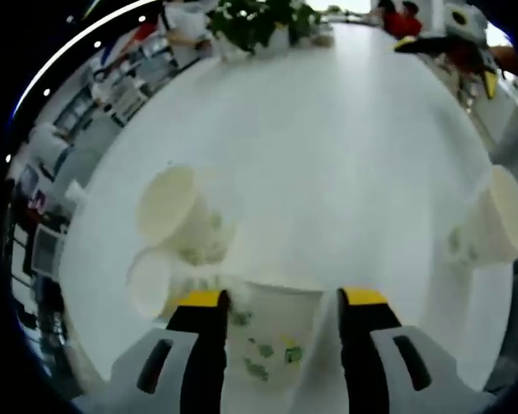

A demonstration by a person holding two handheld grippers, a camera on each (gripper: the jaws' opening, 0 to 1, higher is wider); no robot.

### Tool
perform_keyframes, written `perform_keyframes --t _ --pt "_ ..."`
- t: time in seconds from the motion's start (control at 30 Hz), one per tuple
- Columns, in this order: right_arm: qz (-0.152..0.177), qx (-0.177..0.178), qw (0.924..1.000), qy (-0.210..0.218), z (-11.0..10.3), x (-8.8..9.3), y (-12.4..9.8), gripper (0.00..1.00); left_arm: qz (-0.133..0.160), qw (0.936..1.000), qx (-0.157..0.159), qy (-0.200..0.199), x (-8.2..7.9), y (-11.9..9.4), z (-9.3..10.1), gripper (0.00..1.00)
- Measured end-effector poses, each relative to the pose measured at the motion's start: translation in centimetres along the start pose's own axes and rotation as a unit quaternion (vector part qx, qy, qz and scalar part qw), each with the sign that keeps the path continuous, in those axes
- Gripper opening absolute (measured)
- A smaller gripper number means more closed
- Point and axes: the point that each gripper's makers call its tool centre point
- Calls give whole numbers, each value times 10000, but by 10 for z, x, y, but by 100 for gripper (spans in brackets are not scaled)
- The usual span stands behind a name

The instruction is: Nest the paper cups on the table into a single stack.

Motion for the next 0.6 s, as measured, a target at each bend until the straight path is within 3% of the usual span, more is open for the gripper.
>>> perform_keyframes --t 0.23,0.6 --pt "-27 -42 10000 18 -2 1 4 100 -249 9983 160 497 5 9 8 51" --pt "-38 -48 10000 36 -2 2 5 100 -540 9958 460 587 13 13 15 48"
Point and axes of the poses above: the point that each gripper's makers call its tool centre point, and the gripper's own axes: y roughly forward along the fingers, z roughly to its right, x roughly out of its underside, and after that the axes turned 5 degrees about -z, right-handed
